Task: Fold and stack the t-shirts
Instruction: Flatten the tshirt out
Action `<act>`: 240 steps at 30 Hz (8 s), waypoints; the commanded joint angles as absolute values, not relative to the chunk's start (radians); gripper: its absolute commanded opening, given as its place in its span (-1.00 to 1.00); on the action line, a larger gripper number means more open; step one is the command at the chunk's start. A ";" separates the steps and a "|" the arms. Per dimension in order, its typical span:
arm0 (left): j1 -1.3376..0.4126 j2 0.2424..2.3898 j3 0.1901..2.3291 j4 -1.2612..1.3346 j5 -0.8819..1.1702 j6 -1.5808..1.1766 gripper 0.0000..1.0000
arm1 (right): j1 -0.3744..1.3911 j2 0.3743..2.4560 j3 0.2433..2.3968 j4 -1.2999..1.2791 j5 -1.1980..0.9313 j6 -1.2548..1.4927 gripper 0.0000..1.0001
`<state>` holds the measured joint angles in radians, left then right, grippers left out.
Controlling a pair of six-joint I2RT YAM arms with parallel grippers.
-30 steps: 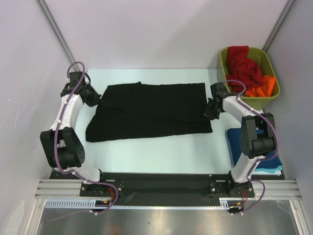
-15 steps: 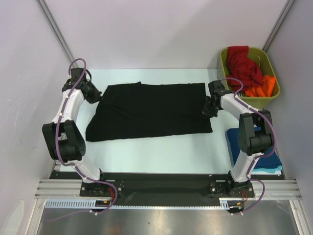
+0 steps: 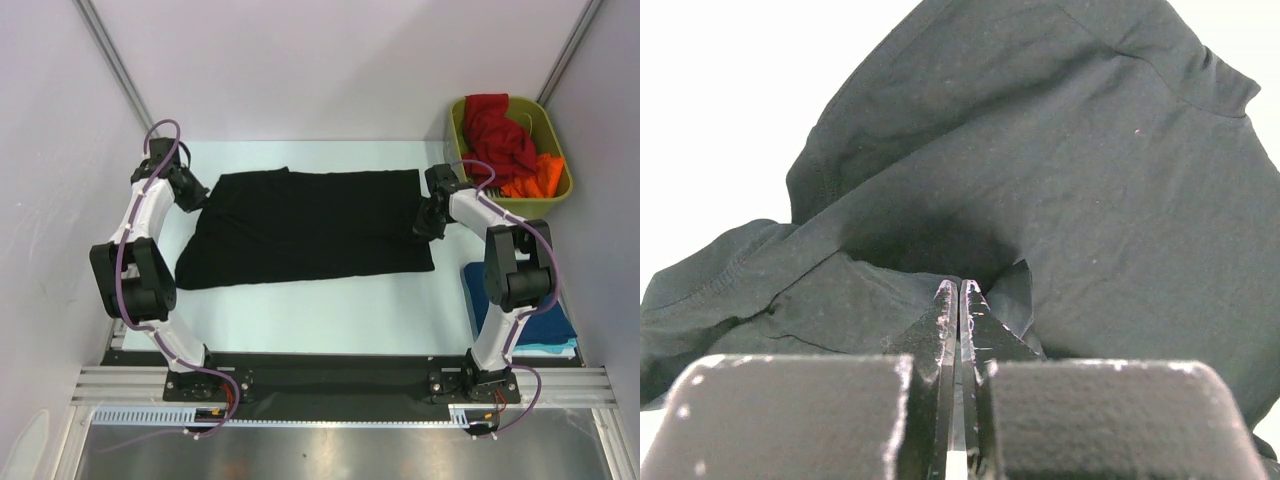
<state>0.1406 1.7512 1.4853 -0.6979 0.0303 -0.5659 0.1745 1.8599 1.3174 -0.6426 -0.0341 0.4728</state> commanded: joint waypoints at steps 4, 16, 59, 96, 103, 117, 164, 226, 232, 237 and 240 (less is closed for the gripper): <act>0.133 1.724 1.488 -0.658 0.048 -0.552 -0.99 | 0.152 1.848 1.338 -0.680 0.000 0.462 -1.00; 0.123 1.720 1.480 -0.664 0.040 -0.548 -0.99 | 0.130 1.873 1.408 -0.735 0.061 0.434 -1.00; 0.250 0.764 0.811 -1.417 -0.431 -1.190 -0.94 | 0.190 1.278 0.741 -0.995 -0.210 0.509 -1.00; -0.058 1.316 1.252 -1.034 -0.422 -0.770 -0.99 | 0.103 1.586 1.117 -0.867 -0.022 0.382 -1.00; -0.089 1.465 1.365 -0.951 -0.465 -0.629 -0.99 | 0.106 1.690 1.192 -0.805 0.000 0.376 -1.00; -0.089 1.690 1.571 -0.920 -0.440 -0.563 -0.99 | 0.132 1.842 1.338 -0.808 0.075 0.350 -1.00; 0.488 1.251 0.831 -0.690 0.092 -0.683 0.26 | 0.061 1.511 0.899 -0.594 -0.439 0.456 0.45; 0.546 1.433 0.899 -0.719 -0.171 -0.592 0.11 | 0.014 1.539 0.739 -0.821 -0.025 0.623 -0.64; 0.506 1.247 0.936 -0.779 -0.262 -0.560 0.76 | 0.031 1.391 0.851 -0.860 -0.086 0.477 0.30; 0.291 1.322 1.071 -0.747 -0.171 -0.464 0.55 | 0.083 1.379 1.035 -0.845 -0.161 0.345 0.52; 0.207 1.376 1.135 -0.681 -0.092 -0.433 0.57 | 0.094 1.456 1.115 -0.821 -0.127 0.292 0.47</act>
<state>0.2760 1.3369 1.0740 -0.7490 -0.1848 -0.5068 0.0795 1.4170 1.0279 -0.8471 -0.1352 0.3988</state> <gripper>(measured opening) 0.781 0.744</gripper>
